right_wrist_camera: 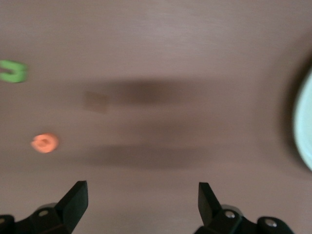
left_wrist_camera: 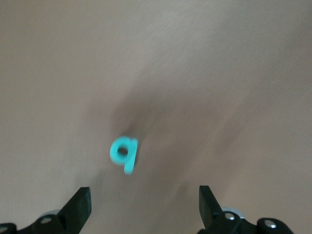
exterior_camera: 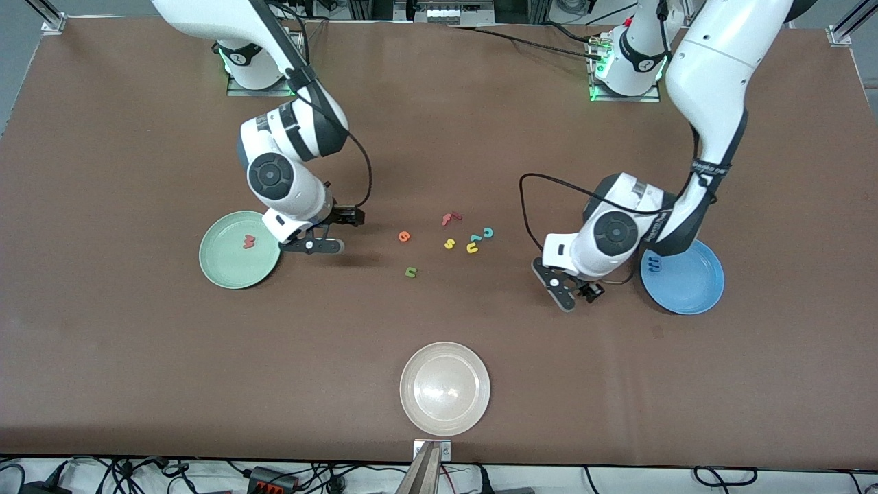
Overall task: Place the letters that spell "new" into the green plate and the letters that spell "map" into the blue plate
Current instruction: 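Grasp the orange letter with the right gripper while the left gripper grasps teal letter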
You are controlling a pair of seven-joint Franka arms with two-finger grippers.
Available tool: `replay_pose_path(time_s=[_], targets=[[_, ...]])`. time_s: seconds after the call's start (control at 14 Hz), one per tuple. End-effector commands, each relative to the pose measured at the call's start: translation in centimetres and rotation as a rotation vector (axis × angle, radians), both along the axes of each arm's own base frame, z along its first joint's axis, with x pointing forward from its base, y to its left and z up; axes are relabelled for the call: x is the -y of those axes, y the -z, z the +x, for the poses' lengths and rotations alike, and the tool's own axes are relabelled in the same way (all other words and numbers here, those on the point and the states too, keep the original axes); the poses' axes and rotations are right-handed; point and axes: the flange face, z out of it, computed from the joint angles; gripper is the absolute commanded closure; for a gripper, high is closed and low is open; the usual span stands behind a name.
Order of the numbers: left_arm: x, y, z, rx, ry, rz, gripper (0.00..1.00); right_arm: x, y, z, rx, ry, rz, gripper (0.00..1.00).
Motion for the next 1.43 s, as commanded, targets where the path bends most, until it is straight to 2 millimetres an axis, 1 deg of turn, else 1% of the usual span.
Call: replay_pose_path(time_s=[0.0,0.07,0.14,0.21,0.29,0.36,0.43,0.5,0.57,0.64,0.79,0.86,0.93,1.0,1.07,1.15,1.22,1.29,1.36], targets=[[0.0,0.5,2.6,0.03,0.163,-0.006,0.19,-6.0,0.3,-1.0,0.045,-0.074,0.042,0.0],[0.0,0.3,3.1,0.039,0.197,-0.01,0.22,-7.9,1.0,-1.7,0.07,-0.096,0.055,0.0],[-0.1,0.7,3.1,0.033,0.213,-0.013,0.24,-8.7,1.7,-1.8,0.09,-0.113,0.057,0.0],[-0.5,1.5,3.2,0.036,0.214,-0.018,0.28,-9.0,2.5,-1.9,0.104,-0.131,0.058,0.0],[-0.2,1.8,3.2,0.051,0.24,-0.028,0.32,-10.2,3.5,-2.8,0.106,-0.162,0.055,0.0],[-0.3,2.1,3.1,0.049,0.264,-0.03,0.37,-10.9,4.3,-3.4,0.108,-0.185,0.047,0.03],[-0.6,2.2,3.1,0.045,0.266,-0.03,0.39,-11.1,5.1,-3.6,0.111,-0.205,0.032,0.16],[-0.5,2.3,3.0,0.043,0.268,-0.032,0.4,-11.0,5.9,-3.8,0.108,-0.229,0.013,0.2],[-0.5,2.2,3.0,0.042,0.267,-0.032,0.43,-10.9,6.7,-3.9,0.11,-0.279,-0.007,0.22],[-0.7,2.3,3.0,0.039,0.265,-0.029,0.48,-11.0,7.1,-3.8,0.12,-0.317,-0.021,0.22],[-0.7,2.5,2.9,0.036,0.265,-0.029,0.69,-11.9,7.2,-3.2,0.138,-0.344,-0.021,0.22],[-0.7,2.5,2.9,0.036,0.265,-0.029,0.77,-12.7,7.3,-2.9,0.146,-0.361,-0.015,0.22],[-0.7,2.6,2.8,0.032,0.265,-0.028,0.82,-13.7,7.3,-2.7,0.156,-0.36,-0.009,0.22],[-0.9,2.8,2.7,0.026,0.265,-0.026,0.84,-14.2,7.5,-2.6,0.161,-0.363,-0.006,0.22],[-1.1,2.1,2.9,0.033,0.252,-0.026,0.84,-14.4,7.6,-2.4,0.164,-0.367,-0.006,0.22],[-1.9,1.0,3.3,0.024,0.237,-0.011,0.84,-14.4,8.1,-2.4,0.16,-0.376,-0.011,0.22],[-2.7,-0.8,3.5,0.005,0.214,0.011,0.84,-14.3,8.5,-2.5,0.156,-0.379,-0.015,0.23],[-4.2,-2.3,3.6,-0.023,0.18,0.037,0.84,-14.3,8.8,-2.6,0.152,-0.381,-0.017,0.25],[-6.6,-3.9,3.9,-0.044,0.128,0.06,0.83,-14.3,8.9,-2.6,0.151,-0.381,-0.019,0.27]])
